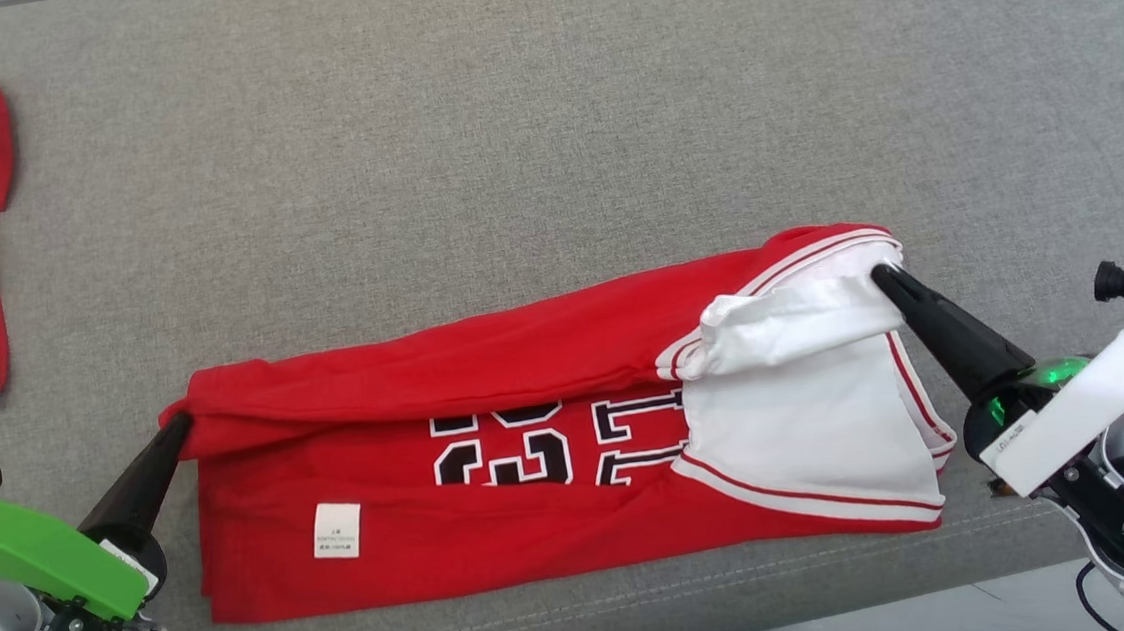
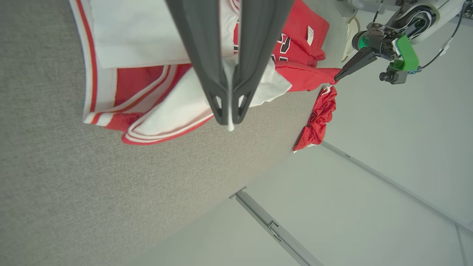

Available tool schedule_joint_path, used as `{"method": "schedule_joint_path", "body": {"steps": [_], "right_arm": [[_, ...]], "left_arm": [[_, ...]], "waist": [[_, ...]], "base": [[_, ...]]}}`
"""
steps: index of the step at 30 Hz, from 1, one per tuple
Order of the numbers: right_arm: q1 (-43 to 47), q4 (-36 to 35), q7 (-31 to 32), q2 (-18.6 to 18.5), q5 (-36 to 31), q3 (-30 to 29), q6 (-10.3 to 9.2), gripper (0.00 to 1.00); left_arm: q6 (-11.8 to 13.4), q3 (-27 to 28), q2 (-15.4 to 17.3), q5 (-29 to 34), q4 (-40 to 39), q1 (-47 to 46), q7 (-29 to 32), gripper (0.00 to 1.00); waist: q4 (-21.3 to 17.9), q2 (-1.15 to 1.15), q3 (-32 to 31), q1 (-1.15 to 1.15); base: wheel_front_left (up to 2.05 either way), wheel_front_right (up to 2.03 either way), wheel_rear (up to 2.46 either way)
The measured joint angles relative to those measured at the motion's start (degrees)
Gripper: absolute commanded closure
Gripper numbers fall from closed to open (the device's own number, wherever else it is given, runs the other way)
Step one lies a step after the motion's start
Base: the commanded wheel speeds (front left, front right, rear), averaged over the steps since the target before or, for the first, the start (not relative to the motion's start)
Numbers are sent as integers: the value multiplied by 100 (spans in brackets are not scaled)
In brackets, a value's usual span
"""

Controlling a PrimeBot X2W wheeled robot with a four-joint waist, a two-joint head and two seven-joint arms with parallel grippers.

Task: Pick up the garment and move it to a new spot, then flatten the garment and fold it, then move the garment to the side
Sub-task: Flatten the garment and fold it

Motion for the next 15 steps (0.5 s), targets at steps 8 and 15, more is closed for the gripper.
{"method": "schedule_joint_path", "body": {"steps": [8,15], "right_arm": [[-635,-130,200,-178,-125,-176,-110,100],[-1232,-83,386,-176,-223,-179,-158,100]], "left_arm": [[-1,40,103,64,-162,-384,-45,100],[-1,164,122,330,-125,-995,-194,100]], "waist": [[22,0,195,0],[43,0,443,0]], "base": [[0,0,0],[0,0,0]]}}
